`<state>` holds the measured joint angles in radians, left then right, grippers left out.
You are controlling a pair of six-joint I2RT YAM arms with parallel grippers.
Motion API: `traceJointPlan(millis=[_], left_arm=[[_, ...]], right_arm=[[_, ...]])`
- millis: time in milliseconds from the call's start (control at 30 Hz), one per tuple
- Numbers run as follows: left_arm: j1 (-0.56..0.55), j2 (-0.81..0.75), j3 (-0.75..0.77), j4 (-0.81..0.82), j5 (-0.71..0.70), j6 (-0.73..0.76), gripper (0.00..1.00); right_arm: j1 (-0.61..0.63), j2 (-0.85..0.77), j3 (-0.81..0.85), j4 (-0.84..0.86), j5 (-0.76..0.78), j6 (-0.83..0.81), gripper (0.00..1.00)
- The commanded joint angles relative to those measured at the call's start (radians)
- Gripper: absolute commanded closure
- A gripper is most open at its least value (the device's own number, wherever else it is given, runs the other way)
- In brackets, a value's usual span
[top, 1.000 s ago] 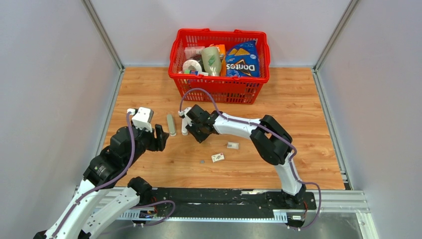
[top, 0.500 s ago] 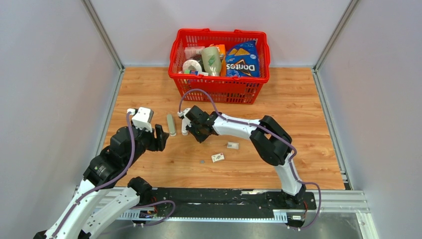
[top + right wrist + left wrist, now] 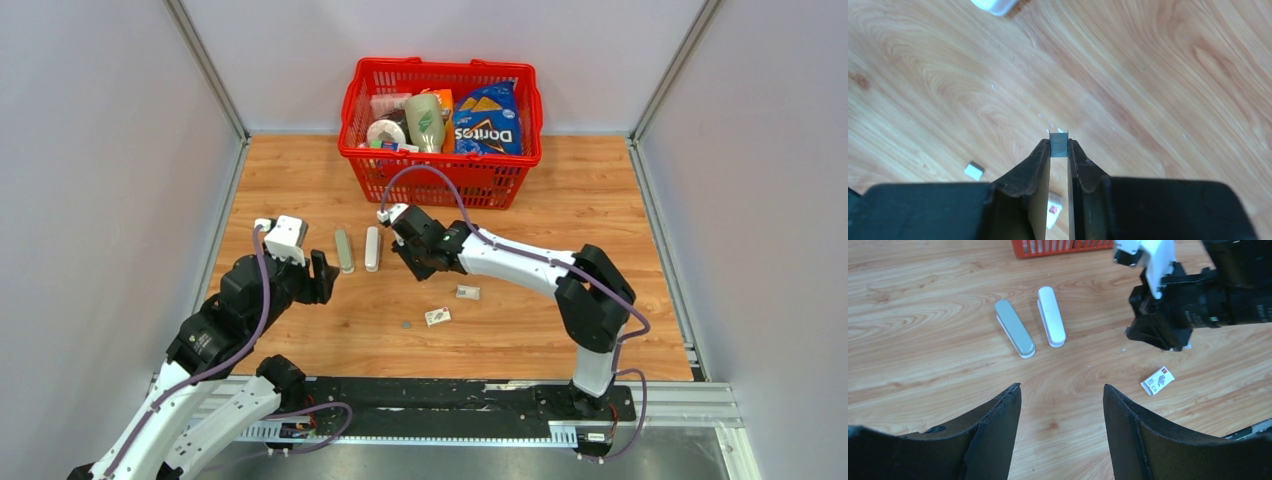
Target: Unload the staples from the stapler
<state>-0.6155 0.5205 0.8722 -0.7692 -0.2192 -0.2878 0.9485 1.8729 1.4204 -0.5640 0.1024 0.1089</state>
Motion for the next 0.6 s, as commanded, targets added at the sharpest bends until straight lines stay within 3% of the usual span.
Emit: traceJointPlan(millis=[0,300,567], left_arm=[[-0.003,-0.016,-0.004,0.008,0.004,0.018,0.32],[-0.003,-0.020,-0.004,0.011,0.017,0.022,0.31],[-0.003,-0.025,-0.007,0.013,0.021,0.022,0.31]], right_arm=[[0.006,-0.121,-0.075,-0.046,0.089,0.075,0.82],[-0.001,-0.267,-0.236,-0.103,0.192,0.300,0.81],[-0.010,-0.299,-0.330,-0.083,0.272,0.432,0.81]])
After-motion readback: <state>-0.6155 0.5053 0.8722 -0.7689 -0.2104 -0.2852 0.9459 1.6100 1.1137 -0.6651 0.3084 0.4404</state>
